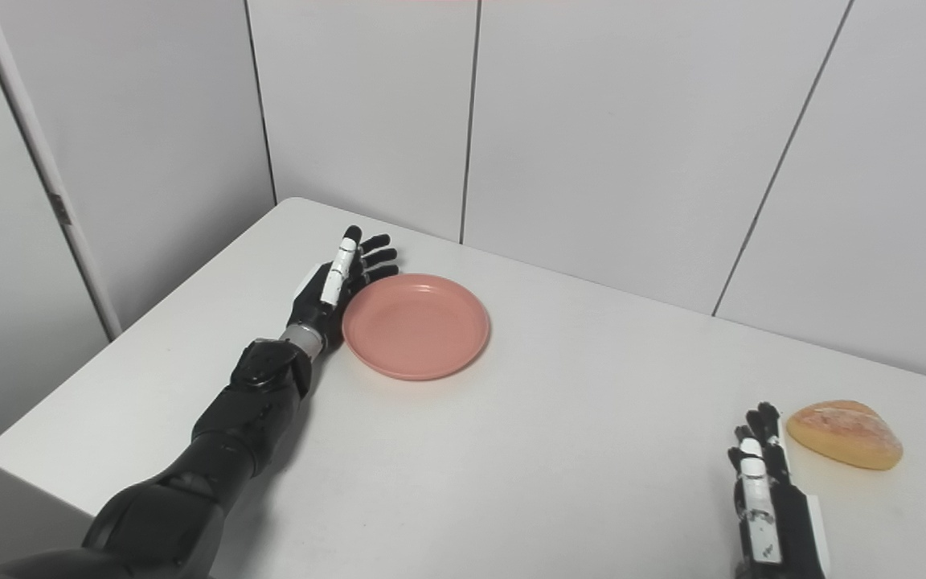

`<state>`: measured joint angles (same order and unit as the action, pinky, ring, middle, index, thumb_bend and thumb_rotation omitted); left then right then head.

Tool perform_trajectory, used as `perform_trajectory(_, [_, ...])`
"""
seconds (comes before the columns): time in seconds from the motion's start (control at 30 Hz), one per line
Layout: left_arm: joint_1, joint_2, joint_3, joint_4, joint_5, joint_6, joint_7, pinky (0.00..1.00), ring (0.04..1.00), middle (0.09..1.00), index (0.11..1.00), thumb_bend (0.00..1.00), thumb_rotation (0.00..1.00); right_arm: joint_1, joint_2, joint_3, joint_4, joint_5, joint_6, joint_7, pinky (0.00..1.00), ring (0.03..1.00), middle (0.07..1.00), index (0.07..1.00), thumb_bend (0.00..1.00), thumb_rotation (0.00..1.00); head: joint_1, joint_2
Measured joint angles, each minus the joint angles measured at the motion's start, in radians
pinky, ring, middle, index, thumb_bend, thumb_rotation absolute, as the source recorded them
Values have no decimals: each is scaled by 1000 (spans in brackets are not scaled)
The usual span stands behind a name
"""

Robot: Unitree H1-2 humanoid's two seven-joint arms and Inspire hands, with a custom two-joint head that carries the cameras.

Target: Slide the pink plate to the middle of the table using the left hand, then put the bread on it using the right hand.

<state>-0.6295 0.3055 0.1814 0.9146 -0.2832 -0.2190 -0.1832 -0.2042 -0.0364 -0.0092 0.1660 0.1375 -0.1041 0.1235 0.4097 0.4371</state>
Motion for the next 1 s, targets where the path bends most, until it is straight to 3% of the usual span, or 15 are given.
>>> perform_trajectory(0.4, [43,-13,-29,-102,-2,59,-74,907,842,855,823,678,1000,-21,4,5,31,-21,-51,-1,1000,1000,1000,1000,593,829,-103,64])
perform_trajectory(0.5, [50,-19,-35,-123,-1,78,-78,887,840,845,819,667,1000,-23,12,6,32,-29,-50,-7,1000,1000,1000,1000,623,832,-137,80])
perform_trajectory(0.73, [57,-33,-51,-134,-1,85,-105,866,827,842,814,674,1000,-14,52,26,14,-77,-45,-50,1000,1000,1000,1000,593,825,-242,121])
perform_trajectory(1.0, [66,-38,-62,-165,-1,115,-132,885,832,851,829,658,1000,-6,83,36,-4,-100,-1,-83,1000,1000,1000,1000,636,811,-331,150])
